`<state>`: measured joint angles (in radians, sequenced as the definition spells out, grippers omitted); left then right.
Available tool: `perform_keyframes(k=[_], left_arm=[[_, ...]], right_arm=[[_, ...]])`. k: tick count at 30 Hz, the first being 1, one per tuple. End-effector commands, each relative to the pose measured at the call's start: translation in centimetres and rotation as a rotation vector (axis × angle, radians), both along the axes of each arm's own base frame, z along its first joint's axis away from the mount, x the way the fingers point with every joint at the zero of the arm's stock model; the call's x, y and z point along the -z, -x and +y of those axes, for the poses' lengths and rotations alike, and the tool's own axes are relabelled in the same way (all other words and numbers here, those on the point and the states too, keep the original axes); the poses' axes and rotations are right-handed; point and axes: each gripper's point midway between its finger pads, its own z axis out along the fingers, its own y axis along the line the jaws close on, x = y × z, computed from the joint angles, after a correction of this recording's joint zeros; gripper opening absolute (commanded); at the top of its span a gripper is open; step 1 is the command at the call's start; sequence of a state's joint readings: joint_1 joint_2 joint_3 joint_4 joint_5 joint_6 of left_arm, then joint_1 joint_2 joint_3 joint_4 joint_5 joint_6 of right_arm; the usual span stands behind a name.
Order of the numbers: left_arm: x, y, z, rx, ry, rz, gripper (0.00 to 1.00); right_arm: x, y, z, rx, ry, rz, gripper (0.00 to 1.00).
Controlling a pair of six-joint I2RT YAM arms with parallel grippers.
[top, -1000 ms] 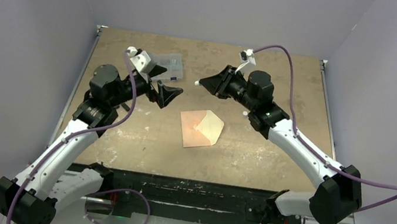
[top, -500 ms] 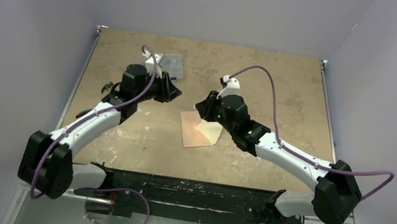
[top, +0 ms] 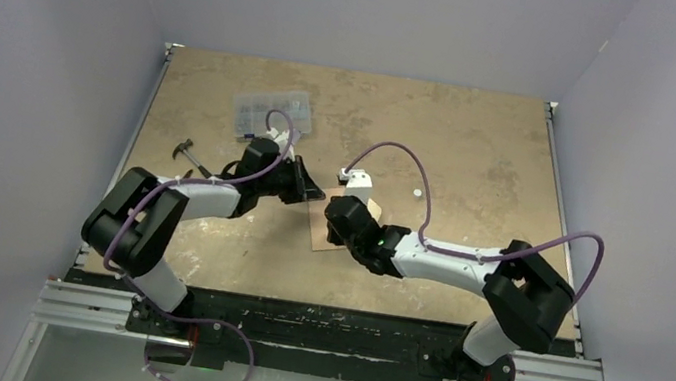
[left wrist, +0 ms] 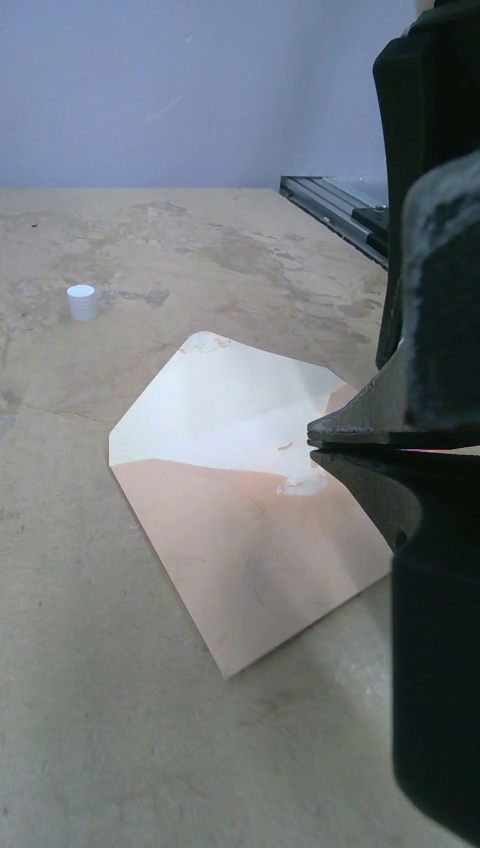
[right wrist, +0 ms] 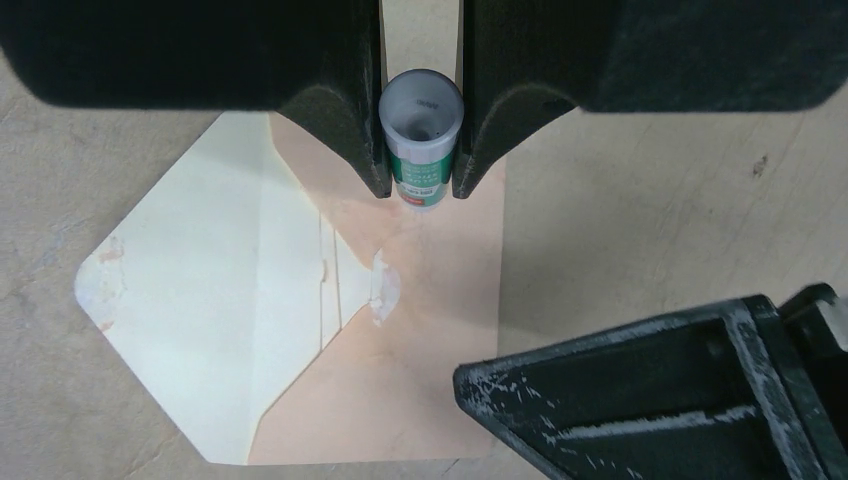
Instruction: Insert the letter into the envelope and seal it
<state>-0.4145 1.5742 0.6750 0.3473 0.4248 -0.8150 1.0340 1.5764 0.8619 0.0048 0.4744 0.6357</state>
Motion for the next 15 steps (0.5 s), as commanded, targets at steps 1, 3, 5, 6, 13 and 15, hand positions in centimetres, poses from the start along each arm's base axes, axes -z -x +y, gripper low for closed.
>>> perform_keyframes(k=[1, 3, 5, 6, 13, 15], left_arm=[[-1.5, -1.6, -2.1, 0.002, 0.082, -0.037, 0.00], [-0.9, -1.9, -2.2, -0.018, 0.063, -0.037, 0.00], [0.0, -2.1, -2.1, -0.035, 0.021, -0.026, 0.00], [0.5, -2.1, -1.9, -0.042, 0.008, -0.015, 0.00], [4.1, -1.7, -0.7, -0.084, -0.115, 0.075, 0.00], [5.2, -1.5, -0.2, -0.088, -0.160, 0.108, 0.00]], right_arm=[[-1.2, -1.8, -0.2, 0.094, -0.017, -0.064, 0.00], [-0.3, -1.9, -0.2, 0.103, 0.002, -0.055, 0.00], [0.3, -2.0, 0.1, 0.100, 0.008, -0.046, 0.00], [0.4, -2.1, 0.2, 0.100, 0.005, -0.049, 0.00], [-0.7, -3.2, 1.0, 0.102, 0.005, -0.096, 0.00], [-1.2, -3.6, 1.4, 0.099, 0.001, -0.109, 0.00]])
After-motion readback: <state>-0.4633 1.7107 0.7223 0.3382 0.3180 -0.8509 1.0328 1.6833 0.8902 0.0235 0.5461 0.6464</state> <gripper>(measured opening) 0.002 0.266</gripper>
